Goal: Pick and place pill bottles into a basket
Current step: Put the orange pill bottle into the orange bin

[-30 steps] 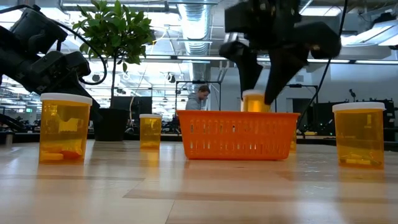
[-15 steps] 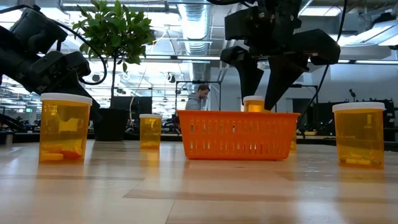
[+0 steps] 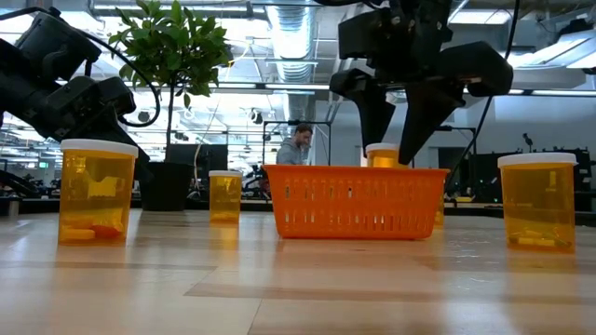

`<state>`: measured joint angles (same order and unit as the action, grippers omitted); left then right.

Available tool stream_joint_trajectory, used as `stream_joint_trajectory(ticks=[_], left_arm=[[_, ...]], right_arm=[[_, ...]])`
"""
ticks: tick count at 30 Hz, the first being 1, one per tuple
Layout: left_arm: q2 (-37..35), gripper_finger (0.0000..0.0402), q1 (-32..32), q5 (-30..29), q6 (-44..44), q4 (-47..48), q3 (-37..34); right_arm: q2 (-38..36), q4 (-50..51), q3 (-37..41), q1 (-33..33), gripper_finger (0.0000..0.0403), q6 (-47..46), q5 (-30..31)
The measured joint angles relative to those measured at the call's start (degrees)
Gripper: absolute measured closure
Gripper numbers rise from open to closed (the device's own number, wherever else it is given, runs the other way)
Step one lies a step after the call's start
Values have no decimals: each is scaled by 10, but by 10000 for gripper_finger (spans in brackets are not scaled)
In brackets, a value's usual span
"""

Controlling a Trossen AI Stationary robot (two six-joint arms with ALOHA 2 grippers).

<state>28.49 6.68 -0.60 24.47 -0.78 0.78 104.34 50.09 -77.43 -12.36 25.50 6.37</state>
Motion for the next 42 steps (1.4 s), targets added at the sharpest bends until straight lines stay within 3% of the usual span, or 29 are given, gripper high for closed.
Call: stream_joint_trajectory(ticks=[29, 42], left_arm=[[0, 156, 0, 0, 0, 0, 0], [0, 156, 0, 0, 0, 0, 0]], right_arm=[[28, -17, 0, -3, 188, 5, -4], [28, -12, 0, -3, 161, 5, -4]])
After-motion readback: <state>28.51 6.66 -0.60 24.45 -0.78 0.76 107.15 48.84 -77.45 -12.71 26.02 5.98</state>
